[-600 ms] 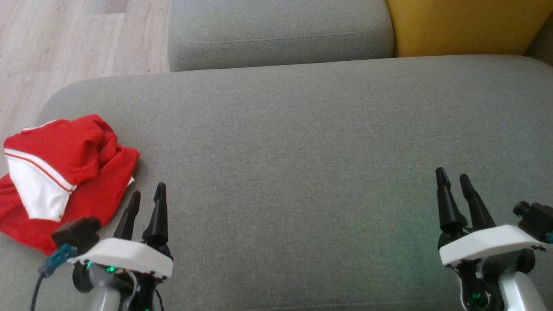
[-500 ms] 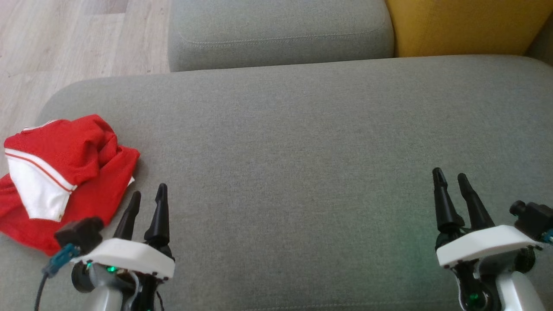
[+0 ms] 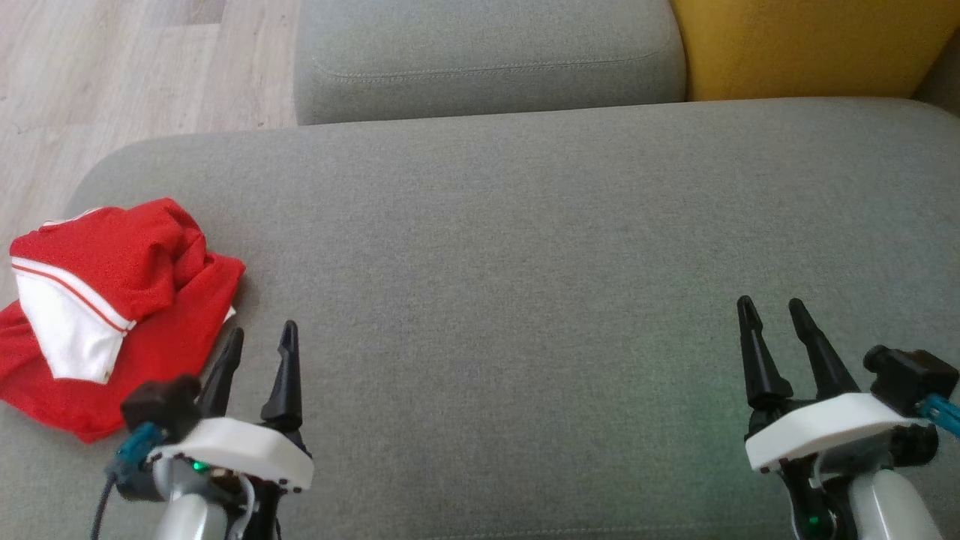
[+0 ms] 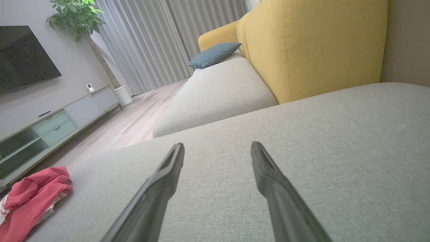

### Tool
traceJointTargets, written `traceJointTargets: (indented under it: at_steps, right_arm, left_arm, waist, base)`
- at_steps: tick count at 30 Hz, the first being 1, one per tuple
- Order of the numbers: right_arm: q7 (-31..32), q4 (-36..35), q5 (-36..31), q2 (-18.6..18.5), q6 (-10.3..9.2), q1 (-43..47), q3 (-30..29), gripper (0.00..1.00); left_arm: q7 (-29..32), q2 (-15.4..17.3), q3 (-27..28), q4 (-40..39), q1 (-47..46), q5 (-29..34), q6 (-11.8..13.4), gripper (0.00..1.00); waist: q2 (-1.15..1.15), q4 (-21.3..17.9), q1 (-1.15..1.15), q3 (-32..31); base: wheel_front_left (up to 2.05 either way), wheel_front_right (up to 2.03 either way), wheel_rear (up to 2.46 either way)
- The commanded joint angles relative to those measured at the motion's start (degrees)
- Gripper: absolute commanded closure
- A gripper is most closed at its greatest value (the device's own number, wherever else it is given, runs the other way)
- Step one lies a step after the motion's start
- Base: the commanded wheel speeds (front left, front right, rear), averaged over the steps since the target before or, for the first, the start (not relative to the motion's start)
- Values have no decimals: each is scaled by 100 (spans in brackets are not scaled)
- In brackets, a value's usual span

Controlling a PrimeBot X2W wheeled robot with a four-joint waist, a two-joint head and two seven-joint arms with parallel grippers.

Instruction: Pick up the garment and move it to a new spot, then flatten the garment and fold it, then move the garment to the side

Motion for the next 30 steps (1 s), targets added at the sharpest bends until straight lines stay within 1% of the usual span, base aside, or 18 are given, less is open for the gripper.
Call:
traceJointTargets:
  at_steps: [1,11,19,28,30]
  right_arm:
    - [-70,-250,-179,-57,-3,-86,100,0]
    - [-133,-269,-836,19,-4,-32,93,0]
    - [-211,-283,-1285,73,-4,4,97,0]
    - [-292,-312,-1605,128,-4,52,99,0]
    - [-295,-306,-1597,134,-4,53,95,0]
  left_arm:
    - [-90,108,85,-217,-319,193,32,0]
    - [-258,134,-16,-200,-302,821,160,0]
    - [-391,88,-15,-90,-281,1205,266,0]
    - [-542,43,-1,51,-250,1622,377,0]
    - [-548,36,7,83,-251,1615,376,0]
  waist:
    - [0,2,0,0]
    - [0,4,0,0]
    - [0,-4,0,-5]
    - [0,5,0,-9]
    - [0,8,0,-8]
  base:
    - [0,0,0]
    - [0,0,0]
    - [0,0,0]
    - [0,0,0]
    - [0,0,0]
